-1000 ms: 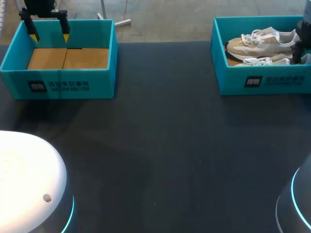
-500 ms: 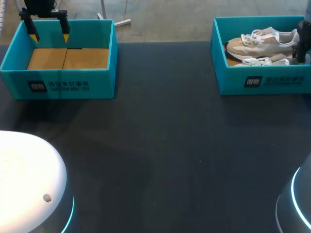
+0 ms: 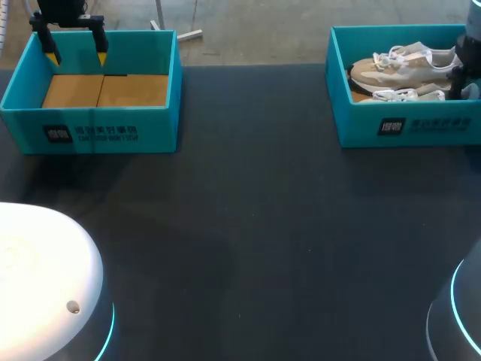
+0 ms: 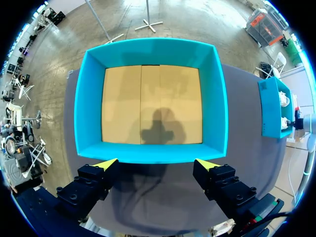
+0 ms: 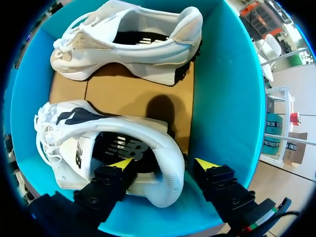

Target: Take the shoe out of the shoebox, open the shoe tongue, remove and reinsert the insole, then place the shoe into the shoebox

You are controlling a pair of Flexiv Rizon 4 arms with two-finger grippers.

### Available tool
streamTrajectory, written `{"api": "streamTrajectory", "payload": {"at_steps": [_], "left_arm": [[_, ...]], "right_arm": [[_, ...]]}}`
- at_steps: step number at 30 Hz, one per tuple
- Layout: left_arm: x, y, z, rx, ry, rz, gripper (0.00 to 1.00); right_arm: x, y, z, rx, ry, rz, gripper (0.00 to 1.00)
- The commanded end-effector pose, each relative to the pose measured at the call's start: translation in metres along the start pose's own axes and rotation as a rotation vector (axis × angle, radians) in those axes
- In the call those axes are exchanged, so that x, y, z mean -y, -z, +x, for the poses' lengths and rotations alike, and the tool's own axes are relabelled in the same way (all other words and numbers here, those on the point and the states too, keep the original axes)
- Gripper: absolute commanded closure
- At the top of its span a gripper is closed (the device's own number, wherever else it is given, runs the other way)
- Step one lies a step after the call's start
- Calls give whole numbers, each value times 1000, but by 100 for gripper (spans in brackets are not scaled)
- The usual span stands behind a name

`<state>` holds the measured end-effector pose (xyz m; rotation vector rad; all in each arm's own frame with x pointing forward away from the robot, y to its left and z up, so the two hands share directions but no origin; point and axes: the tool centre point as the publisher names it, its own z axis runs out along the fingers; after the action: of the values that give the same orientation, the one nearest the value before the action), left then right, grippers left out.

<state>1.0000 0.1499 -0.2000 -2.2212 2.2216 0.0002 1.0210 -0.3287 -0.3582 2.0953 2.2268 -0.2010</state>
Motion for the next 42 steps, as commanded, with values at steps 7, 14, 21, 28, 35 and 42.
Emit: {"api": "streamTrajectory", "payload": {"at_steps": [7,14,21,28,35,42], "left_arm": [[0,0,0,0,0,0,0],[0,0,0,0,0,0,0],[0,0,0,0,0,0,0],[0,0,0,0,0,0,0],[0,0,0,0,0,0,0],[0,0,0,0,0,0,0]], "right_arm": [[-3,-5,-3,-6,-15,12,25],[-1,-12,-1,-24,-24,27,29],[1,-18,1,-47,-31,44,51],[3,-20,3,-50,-44,53,100],[2,-10,1,-36,-71,25,100],[-5,5,-3,-9,-95,-25,100]]}}
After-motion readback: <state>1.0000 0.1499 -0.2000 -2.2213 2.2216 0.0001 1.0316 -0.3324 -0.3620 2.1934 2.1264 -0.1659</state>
